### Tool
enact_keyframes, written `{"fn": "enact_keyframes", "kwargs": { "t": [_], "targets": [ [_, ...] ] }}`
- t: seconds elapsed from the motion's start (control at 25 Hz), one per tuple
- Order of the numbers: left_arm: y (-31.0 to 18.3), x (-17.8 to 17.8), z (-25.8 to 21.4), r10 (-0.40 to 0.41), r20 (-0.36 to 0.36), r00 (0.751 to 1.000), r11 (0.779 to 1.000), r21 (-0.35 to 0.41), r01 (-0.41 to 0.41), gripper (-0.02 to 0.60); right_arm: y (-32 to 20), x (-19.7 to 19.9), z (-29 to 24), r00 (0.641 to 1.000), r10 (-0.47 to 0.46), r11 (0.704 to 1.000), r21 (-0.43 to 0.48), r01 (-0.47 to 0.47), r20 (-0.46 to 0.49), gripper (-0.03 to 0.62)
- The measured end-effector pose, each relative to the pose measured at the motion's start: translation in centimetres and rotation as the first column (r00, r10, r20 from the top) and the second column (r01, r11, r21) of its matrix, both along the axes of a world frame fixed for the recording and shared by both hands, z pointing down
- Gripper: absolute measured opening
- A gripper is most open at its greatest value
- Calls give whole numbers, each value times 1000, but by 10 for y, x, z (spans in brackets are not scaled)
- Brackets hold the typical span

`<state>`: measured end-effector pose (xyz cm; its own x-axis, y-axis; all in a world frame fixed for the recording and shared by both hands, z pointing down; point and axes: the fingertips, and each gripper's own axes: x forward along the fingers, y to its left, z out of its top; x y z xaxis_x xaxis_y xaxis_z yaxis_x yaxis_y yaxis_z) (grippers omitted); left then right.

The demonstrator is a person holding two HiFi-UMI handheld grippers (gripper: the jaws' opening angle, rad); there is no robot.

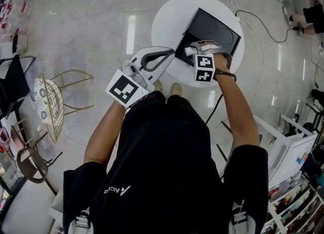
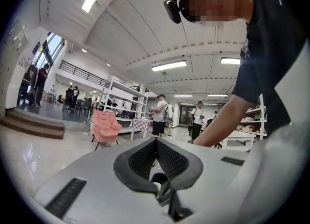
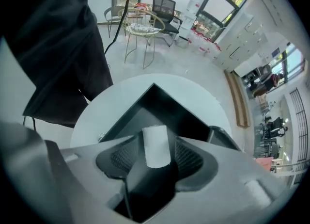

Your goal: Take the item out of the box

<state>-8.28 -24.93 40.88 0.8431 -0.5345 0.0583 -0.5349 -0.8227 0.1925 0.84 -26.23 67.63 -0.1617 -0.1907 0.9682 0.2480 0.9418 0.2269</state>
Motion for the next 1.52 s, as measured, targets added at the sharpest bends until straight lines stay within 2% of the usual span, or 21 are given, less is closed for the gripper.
{"fn": "enact_keyframes", "kwargs": {
  "t": [0.24, 0.56, 0.76, 0.96, 1.08, 1.2, 1.32, 1.52],
  "targets": [
    [-5, -3, 10, 11, 4, 1000, 1000, -23, -11, 0, -4, -4, 21, 999, -4, 1000, -18, 3, -51, 221],
    [-8, -3, 14, 11, 14, 1000, 999, -39, -10, 0, -8, -7, 24, 1000, 13, 1000, 4, -13, -14, 175],
    [-6, 0, 13, 9, 28, 1000, 999, -43, -8, 0, -5, -8, 1, 984, 135, 991, -6, -135, 115, 172],
    [-6, 10, 7, 4, 39, 999, 999, -40, -3, 0, -1, 0, -42, 913, 284, 956, -19, -291, 294, 172],
    [-4, 21, -2, 4, 22, 1000, 1000, -17, -3, 0, 5, 4, -75, 836, 363, 924, -45, -379, 412, 172],
    [0, 32, -12, 19, 21, 1000, 1000, -2, -19, -1, 9, 6, -120, 711, 434, 878, -85, -470, 554, 172],
    [5, 46, -24, 38, 19, 999, 999, 13, -38, 0, 11, 12, -172, 546, 465, 835, -140, -533, 697, 173],
    [13, 67, -48, 65, -4, 998, 995, 73, -64, 0, 19, 28, -254, 216, 437, 793, -261, -550, 873, 173]
  ]
}}
